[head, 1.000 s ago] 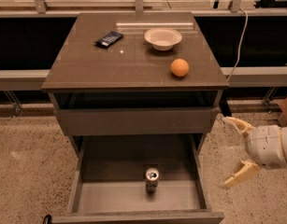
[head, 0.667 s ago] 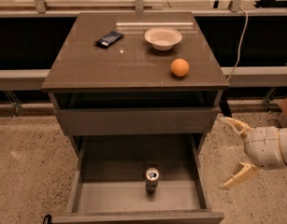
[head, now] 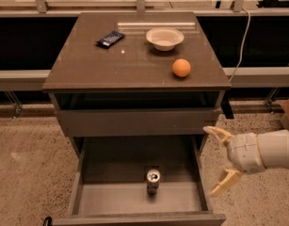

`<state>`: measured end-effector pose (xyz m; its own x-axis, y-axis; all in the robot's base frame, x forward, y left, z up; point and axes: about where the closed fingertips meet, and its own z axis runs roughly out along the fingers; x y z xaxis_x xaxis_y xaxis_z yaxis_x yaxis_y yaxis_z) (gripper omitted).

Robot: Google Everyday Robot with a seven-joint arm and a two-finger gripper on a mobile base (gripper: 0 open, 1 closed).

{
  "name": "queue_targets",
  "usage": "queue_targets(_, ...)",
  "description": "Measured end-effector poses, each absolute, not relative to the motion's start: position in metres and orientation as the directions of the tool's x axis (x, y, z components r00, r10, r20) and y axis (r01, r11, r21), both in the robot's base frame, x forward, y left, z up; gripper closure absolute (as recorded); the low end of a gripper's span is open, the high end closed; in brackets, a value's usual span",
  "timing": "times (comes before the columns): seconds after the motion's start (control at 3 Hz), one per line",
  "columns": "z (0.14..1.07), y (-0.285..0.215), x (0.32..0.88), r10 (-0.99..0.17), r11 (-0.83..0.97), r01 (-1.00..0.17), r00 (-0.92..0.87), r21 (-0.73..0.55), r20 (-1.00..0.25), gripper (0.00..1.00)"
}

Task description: Pick redbull can from middle drawer and place on counter

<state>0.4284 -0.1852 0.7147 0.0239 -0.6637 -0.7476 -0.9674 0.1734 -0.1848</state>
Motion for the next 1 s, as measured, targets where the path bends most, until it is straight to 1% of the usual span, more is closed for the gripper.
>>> queue_targets(0.33,0.673,-0.149,0.429,-0.604,0.117,-0.978,0.066,-0.171,-0.794,0.0)
queue_targets(1.0,0.587,-0.107,0.428,-0.579,0.105,-0.977,0.093,-0.187,-0.81,0.0)
